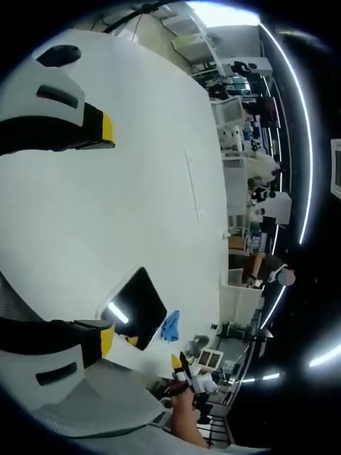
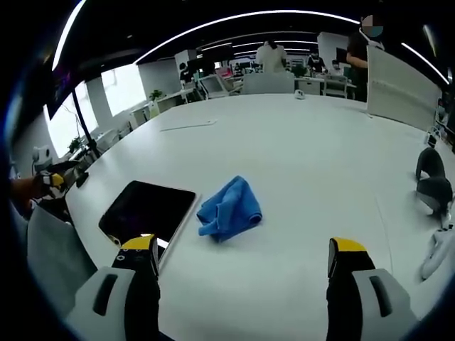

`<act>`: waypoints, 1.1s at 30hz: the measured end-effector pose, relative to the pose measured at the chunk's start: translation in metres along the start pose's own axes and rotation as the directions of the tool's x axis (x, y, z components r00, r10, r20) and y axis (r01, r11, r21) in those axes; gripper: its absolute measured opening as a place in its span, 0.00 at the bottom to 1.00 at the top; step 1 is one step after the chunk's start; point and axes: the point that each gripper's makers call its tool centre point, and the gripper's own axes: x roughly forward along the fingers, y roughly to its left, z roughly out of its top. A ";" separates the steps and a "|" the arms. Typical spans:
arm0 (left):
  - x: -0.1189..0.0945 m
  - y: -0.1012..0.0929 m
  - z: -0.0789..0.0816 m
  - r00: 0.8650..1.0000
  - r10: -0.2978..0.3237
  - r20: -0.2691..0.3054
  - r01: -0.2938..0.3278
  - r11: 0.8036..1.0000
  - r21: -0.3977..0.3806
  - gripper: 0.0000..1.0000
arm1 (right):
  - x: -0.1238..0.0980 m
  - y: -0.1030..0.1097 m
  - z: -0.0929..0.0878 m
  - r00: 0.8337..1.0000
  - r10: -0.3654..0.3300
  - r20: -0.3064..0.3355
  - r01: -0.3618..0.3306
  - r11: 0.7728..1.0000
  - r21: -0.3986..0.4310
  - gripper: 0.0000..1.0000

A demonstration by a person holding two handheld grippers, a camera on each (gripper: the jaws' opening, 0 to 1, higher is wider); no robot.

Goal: Wipe the mirror surface with the cleaning cloth until all visible marks leave the cleaned area.

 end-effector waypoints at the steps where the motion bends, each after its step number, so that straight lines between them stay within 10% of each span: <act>1: 0.000 0.000 0.001 1.000 0.000 0.003 0.000 1.000 -0.002 0.99 | 0.000 0.000 0.000 1.000 0.000 0.000 0.000 1.000 0.000 0.98; 33: -0.004 0.004 -0.006 1.000 0.008 -0.011 -0.008 1.000 0.009 0.99 | -0.005 0.003 -0.005 1.000 0.001 0.003 -0.001 1.000 0.010 0.98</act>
